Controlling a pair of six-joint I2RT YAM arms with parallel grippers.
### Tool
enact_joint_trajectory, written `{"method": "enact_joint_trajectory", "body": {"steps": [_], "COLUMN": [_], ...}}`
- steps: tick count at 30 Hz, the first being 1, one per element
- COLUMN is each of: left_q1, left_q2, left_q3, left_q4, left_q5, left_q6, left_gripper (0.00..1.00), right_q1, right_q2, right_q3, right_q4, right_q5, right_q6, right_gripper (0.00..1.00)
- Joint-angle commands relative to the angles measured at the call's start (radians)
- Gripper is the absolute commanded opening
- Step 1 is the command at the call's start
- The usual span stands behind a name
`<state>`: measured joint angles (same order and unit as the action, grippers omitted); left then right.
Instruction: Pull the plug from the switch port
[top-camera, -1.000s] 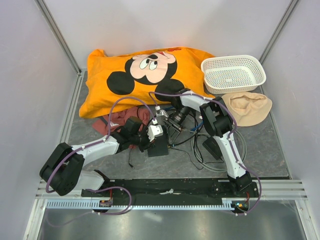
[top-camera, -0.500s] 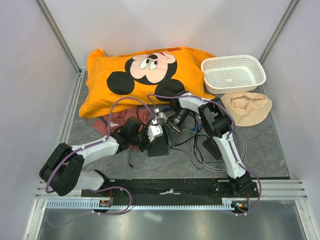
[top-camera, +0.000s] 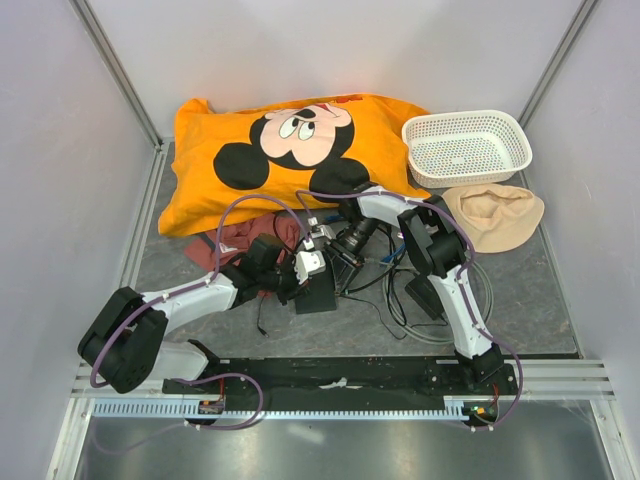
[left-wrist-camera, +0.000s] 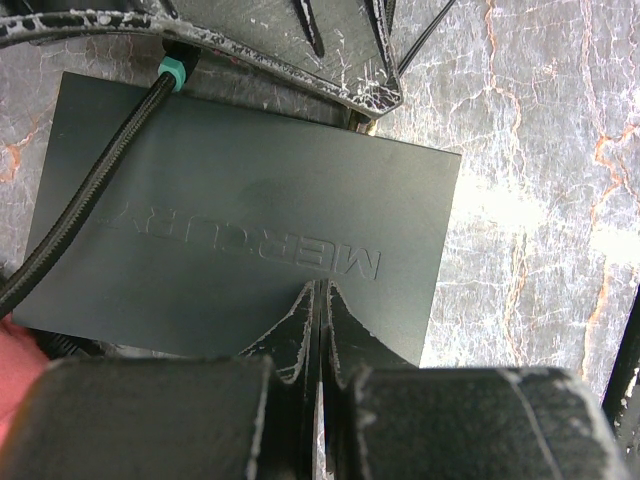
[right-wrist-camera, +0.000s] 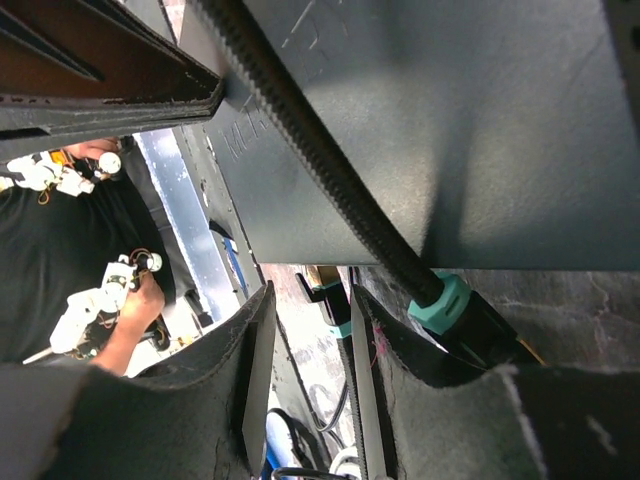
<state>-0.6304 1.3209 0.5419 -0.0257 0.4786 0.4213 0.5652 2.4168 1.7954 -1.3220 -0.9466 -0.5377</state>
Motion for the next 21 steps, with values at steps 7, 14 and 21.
{"method": "enact_joint_trajectory", "body": {"steps": [7,14,21], "left_q1": [-0.003,-0.003,-0.003], "left_q2": [0.015,0.017,0.018], "left_q3": [-0.026,-0.026,-0.023], "left_q4": [-0.052,-0.052,-0.052], "left_q5": [-0.037,-0.038,-0.040], "left_q6": [0.024,0.022,0.022], "left_gripper": [0.02,0.02,0.02], "right_q1": [0.059,0.087,0.088], "right_q2": [0.028,0.053,0.057], "right_q3": [-0.024,-0.008,-0.002], "right_q4": [0.151,0.155,0.149], "right_q5": [0.129,0.175,0.166], "right_q6": [0.090,0.117,0.107], "right_gripper": [0.40,0.36,0.47]}}
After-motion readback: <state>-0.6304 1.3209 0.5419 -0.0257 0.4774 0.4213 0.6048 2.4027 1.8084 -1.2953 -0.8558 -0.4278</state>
